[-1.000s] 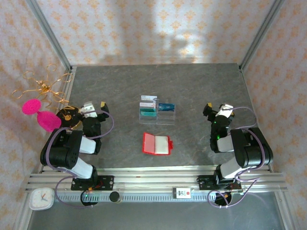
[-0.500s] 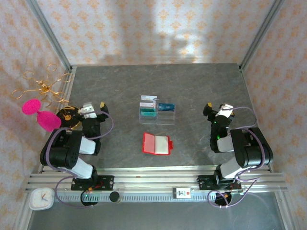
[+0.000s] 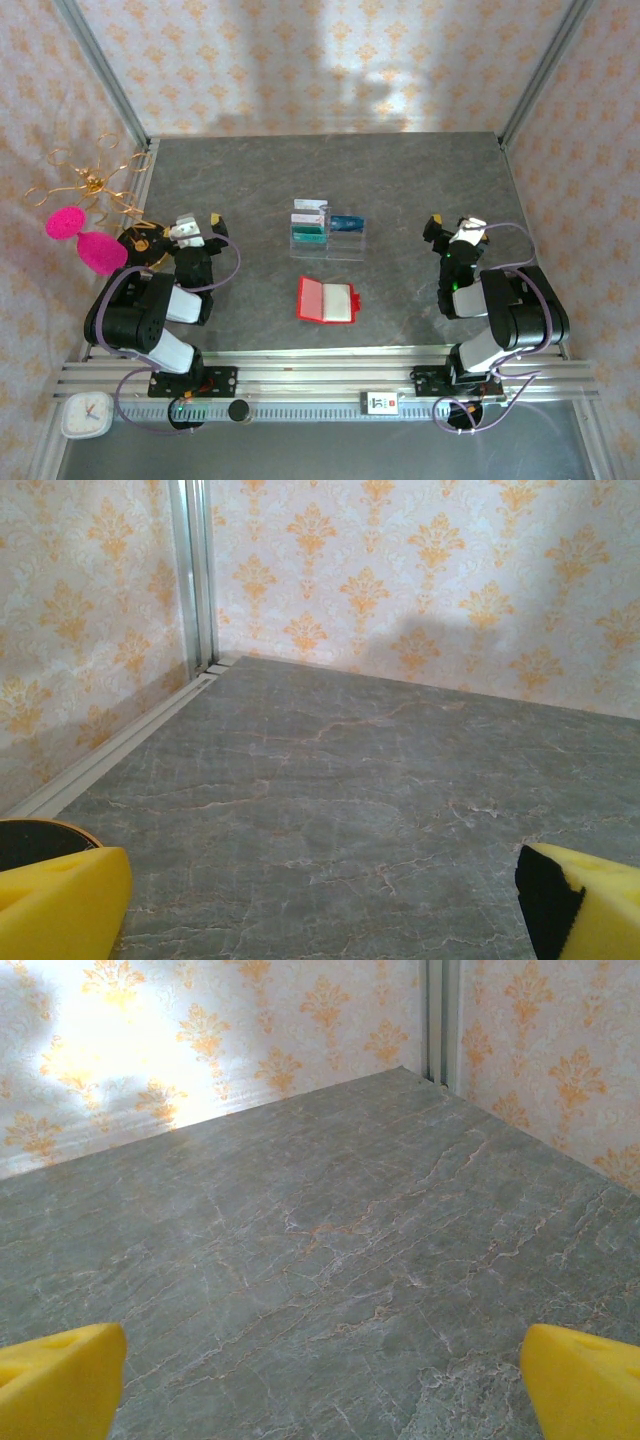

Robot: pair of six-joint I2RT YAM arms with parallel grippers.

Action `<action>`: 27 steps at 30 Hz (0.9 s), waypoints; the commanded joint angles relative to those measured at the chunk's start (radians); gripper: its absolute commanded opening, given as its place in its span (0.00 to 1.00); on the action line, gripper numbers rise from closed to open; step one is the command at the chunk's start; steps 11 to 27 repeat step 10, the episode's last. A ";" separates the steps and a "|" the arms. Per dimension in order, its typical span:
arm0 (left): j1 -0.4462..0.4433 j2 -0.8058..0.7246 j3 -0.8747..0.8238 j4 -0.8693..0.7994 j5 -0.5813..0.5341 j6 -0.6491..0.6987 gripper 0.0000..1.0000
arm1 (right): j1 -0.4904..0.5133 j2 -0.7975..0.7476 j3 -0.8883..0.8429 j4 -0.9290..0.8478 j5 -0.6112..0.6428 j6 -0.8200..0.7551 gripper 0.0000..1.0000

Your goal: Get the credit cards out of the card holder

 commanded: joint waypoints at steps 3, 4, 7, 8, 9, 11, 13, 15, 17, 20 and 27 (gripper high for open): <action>0.000 0.008 0.017 -0.007 -0.004 0.011 1.00 | -0.005 -0.005 0.000 0.043 -0.003 -0.019 1.00; 0.000 0.008 0.018 -0.008 -0.004 0.010 1.00 | -0.005 -0.005 0.001 0.043 -0.005 -0.019 1.00; 0.000 0.008 0.017 -0.008 -0.003 0.010 1.00 | -0.005 -0.004 0.001 0.043 -0.005 -0.018 1.00; 0.001 0.008 0.017 -0.007 -0.004 0.010 1.00 | -0.004 -0.005 0.000 0.043 -0.005 -0.019 1.00; 0.000 0.007 0.016 -0.003 -0.005 0.010 1.00 | -0.005 -0.005 0.001 0.043 -0.005 -0.018 1.00; -0.001 0.008 0.013 0.001 -0.004 0.012 0.99 | -0.005 -0.005 -0.001 0.043 -0.005 -0.019 1.00; -0.001 0.008 0.013 0.001 -0.004 0.012 0.99 | -0.005 -0.005 -0.001 0.043 -0.005 -0.019 1.00; -0.001 0.008 0.013 0.001 -0.004 0.012 0.99 | -0.005 -0.005 -0.001 0.043 -0.005 -0.019 1.00; -0.001 0.008 0.013 0.001 -0.004 0.012 0.99 | -0.005 -0.005 -0.001 0.043 -0.005 -0.019 1.00; -0.001 0.008 0.013 0.001 -0.004 0.012 0.99 | -0.005 -0.005 -0.001 0.043 -0.005 -0.019 1.00; -0.001 0.008 0.013 0.001 -0.004 0.012 0.99 | -0.005 -0.005 -0.001 0.043 -0.005 -0.019 1.00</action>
